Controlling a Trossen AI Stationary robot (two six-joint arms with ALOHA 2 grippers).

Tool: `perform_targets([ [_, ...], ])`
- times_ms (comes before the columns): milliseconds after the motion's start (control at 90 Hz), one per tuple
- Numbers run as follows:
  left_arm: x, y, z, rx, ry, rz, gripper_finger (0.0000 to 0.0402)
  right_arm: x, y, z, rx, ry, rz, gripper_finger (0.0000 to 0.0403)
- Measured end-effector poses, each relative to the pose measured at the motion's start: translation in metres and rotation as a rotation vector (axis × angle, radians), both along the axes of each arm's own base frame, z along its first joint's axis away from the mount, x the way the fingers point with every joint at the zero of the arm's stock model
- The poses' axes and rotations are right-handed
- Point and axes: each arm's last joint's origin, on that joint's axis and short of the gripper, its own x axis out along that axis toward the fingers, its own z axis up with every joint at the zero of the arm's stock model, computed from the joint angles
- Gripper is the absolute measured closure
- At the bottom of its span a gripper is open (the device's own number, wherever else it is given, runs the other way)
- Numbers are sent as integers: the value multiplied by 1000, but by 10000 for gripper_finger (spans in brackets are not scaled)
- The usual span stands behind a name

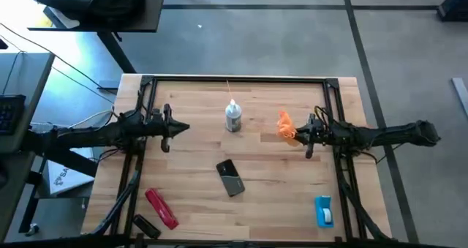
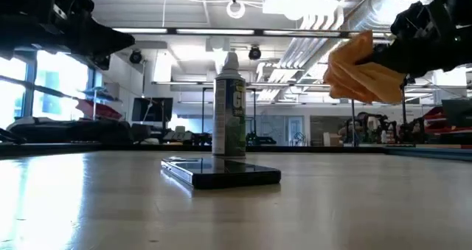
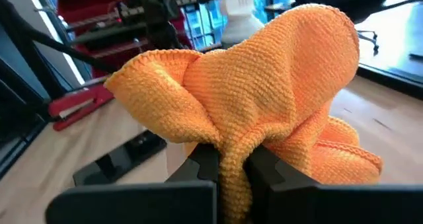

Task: Apply microfiber cloth
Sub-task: Wipe the front and back of the black cellphone using the orange microfiber cloth

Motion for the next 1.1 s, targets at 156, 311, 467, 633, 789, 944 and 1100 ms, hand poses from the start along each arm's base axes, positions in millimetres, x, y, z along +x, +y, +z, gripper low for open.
perform_targets([
  [156,-6,2,3,19,-36,-10,402,-8,0,1,-4,-8,0,400],
  [311,-12,3,5,22,-55,-17,402,-18,-1,-1,27,1,-11,400],
  [467,-16,4,3,19,-43,-29,402,-22,-1,4,20,-56,-6,400],
  [633,-19,3,-1,20,-14,-89,402,-21,0,1,124,-27,6,400],
  [789,-22,6,0,41,-25,-30,402,-18,2,-7,335,106,-24,400],
  [944,-22,9,5,91,-70,-1,402,-17,3,-8,472,342,-114,400],
  [1100,-23,11,5,117,-61,27,402,-20,3,5,548,643,-276,400],
])
